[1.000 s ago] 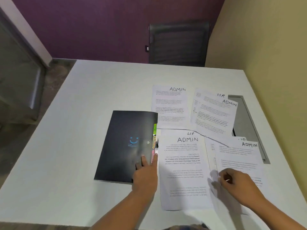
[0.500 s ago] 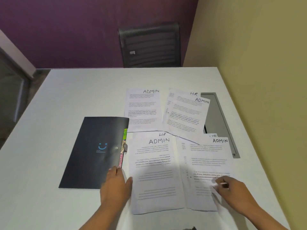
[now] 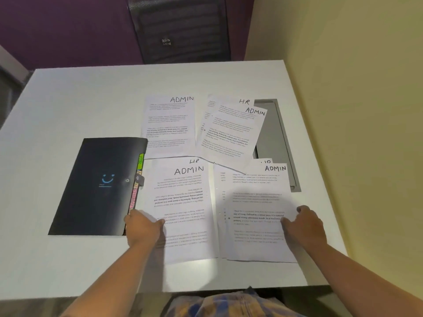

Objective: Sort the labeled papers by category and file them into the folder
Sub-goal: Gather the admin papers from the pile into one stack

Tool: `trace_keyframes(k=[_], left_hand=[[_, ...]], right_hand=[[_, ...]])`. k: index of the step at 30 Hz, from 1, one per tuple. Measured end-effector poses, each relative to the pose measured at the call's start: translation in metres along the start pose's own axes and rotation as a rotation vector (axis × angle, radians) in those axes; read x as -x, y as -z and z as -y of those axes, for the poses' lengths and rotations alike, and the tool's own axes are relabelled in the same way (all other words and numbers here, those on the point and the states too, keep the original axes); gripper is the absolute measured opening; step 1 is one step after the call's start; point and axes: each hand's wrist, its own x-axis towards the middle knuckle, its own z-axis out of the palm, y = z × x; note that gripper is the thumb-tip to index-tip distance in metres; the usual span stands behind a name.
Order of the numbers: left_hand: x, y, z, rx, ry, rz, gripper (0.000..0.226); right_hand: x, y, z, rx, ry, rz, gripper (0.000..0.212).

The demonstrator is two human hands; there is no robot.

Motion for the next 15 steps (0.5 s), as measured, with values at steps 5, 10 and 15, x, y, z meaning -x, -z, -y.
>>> trace_keyframes(k=[5, 10, 15], left_hand=[[-0.004, 0.001, -0.003, 0.041, 0.066, 0.082, 0.057], [-0.017, 0.003, 0.0, 0.116, 0.141, 0.157, 0.036], [-0.014, 0.006, 0.001, 0.154, 0.127, 0.079, 0.039]], right_hand=[[-0.006, -0.009, 0.004, -0.077, -0.02, 0.063, 0.049], [0.004, -0.006, -0.002, -0.094, 0.056, -0.018, 0.017], [0.033, 0.013, -0.005, -0.288, 0.09, -0.123, 0.019]])
